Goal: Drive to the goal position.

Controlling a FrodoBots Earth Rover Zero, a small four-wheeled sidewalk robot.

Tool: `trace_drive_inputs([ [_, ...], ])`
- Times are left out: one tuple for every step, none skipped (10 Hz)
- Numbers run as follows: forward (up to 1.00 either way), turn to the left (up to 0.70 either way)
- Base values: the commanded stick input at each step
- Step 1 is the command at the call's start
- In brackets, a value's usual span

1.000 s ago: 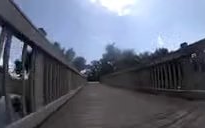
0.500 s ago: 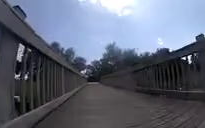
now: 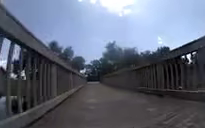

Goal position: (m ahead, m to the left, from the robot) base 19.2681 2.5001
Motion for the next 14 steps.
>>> trace_drive_inputs([
  [0.85,0.0],
  [0.85,0.0],
  [0.85,0.0],
  [0.85,0.0],
  [0.85,0.0],
  [0.85,0.0],
  [0.85,0.0],
  [0.85,0.0],
  [0.85,0.0],
  [0.85,0.0],
  [0.85,0.0],
  [0.85,0.0],
  [0.85,0.0],
  [0.85,0.0],
])
